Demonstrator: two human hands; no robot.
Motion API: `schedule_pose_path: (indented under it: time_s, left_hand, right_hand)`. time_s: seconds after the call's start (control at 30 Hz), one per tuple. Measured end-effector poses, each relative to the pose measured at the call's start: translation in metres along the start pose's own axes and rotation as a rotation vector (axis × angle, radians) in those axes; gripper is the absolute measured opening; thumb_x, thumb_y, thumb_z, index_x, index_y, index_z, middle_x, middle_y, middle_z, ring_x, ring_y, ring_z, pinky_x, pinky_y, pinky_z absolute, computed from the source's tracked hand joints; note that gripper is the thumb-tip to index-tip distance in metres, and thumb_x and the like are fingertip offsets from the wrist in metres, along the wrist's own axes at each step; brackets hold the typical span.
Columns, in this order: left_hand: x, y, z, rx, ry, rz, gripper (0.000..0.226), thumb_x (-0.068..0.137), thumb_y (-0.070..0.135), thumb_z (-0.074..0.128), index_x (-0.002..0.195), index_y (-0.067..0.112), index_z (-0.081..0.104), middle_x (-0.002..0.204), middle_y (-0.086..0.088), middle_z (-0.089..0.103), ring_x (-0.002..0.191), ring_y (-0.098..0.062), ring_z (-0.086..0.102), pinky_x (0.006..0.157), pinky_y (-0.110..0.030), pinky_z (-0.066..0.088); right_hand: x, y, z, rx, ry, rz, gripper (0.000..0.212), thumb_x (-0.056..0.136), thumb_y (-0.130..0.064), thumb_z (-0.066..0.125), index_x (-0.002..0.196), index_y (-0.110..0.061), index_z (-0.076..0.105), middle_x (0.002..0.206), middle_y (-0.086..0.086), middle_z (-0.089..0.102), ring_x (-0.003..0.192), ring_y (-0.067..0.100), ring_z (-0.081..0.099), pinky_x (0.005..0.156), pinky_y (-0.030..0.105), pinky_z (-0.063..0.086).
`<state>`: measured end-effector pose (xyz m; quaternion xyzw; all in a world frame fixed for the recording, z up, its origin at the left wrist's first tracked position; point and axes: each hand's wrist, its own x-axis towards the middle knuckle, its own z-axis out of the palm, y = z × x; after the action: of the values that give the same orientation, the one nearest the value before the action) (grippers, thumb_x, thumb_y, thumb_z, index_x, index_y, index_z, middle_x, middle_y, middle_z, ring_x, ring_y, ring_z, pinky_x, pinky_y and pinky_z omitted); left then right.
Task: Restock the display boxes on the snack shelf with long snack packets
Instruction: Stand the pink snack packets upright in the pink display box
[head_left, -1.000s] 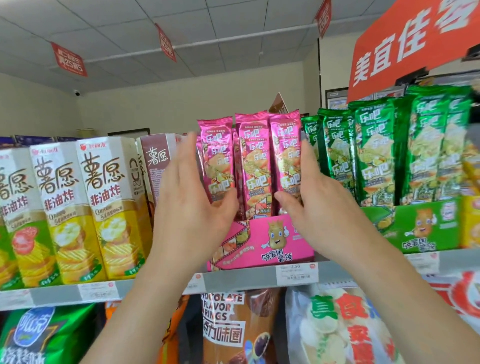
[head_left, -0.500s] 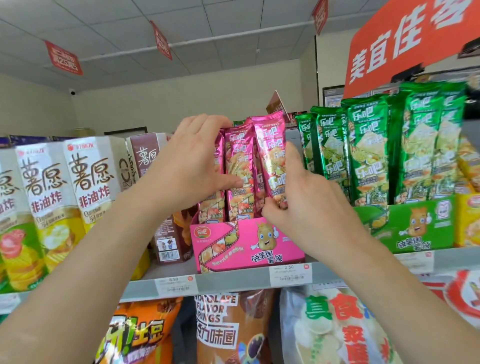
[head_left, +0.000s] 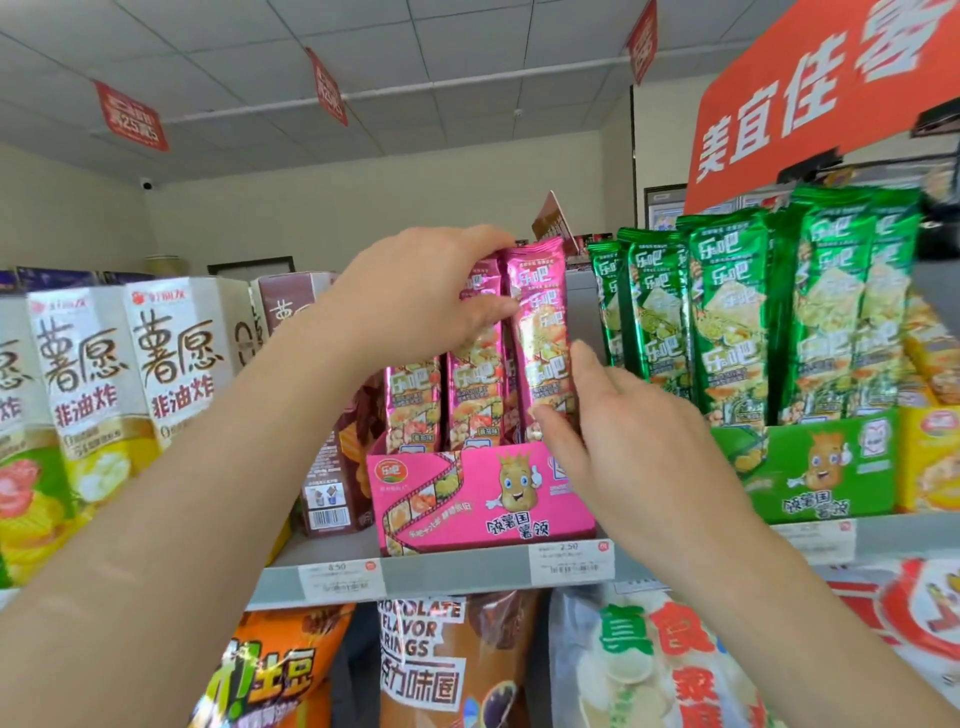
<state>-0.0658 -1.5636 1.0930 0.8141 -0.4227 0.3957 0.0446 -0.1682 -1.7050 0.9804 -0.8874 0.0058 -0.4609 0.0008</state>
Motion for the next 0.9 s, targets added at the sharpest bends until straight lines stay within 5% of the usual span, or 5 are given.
schedule_pose_path:
  time_s: [0.07,0.2,0.37,0.6,0.9]
  left_hand:
    - [-0.006,-0.001,0.001,0.028,0.073,0.004,0.055,0.090,0.039,0.064,0.140,0.022,0.047,0.131,-0.004,0.060,0.120,-0.028,0.053,0.098,-0.039,0.042]
    - [-0.033,0.018,0.005,0.029,0.447,0.052,0.042,0.090,0.020,0.064,0.130,0.007,0.059,0.122,-0.015,0.059,0.114,-0.034,0.053,0.098,-0.042,0.041]
    - [-0.086,0.055,0.033,0.045,0.230,0.192,0.035,0.085,0.040,0.067,0.107,0.014,0.072,0.092,-0.005,0.067,0.085,-0.030,0.062,0.066,-0.044,0.055]
    - [-0.093,0.061,0.074,-0.190,0.265,0.105,0.033,0.071,0.020,0.073,0.100,0.004,0.073,0.080,-0.006,0.067,0.076,-0.023,0.058,0.070,-0.027,0.043]
    - [-0.087,0.066,0.089,-0.259,0.320,0.079,0.028,0.075,0.014,0.073,0.098,-0.001,0.073,0.077,-0.008,0.065,0.071,-0.028,0.057,0.070,-0.029,0.042]
  right_hand:
    - [-0.009,0.007,-0.006,-0.005,0.210,-0.020,0.038,0.099,-0.030,0.050,0.124,-0.003,0.062,0.092,0.008,0.065,0.085,0.028,0.061,0.065,0.034,0.047]
    - [-0.030,0.046,-0.017,-0.015,0.544,-0.007,0.025,0.092,-0.021,0.059,0.109,-0.004,0.068,0.098,0.014,0.062,0.087,0.033,0.051,0.078,0.041,0.041]
    - [-0.048,0.081,-0.013,-0.091,0.344,-0.047,0.029,0.088,-0.031,0.063,0.102,-0.007,0.071,0.094,0.012,0.064,0.087,0.037,0.056,0.075,0.046,0.048]
    - [-0.051,0.097,-0.008,0.026,0.260,-0.136,0.021,0.084,-0.019,0.065,0.099,-0.007,0.072,0.092,0.008,0.062,0.090,0.026,0.047,0.081,0.031,0.039]
    - [-0.048,0.100,-0.001,0.133,0.272,-0.146,0.018,0.085,-0.011,0.065,0.098,-0.002,0.072,0.089,0.012,0.060,0.086,0.025,0.046,0.081,0.021,0.030]
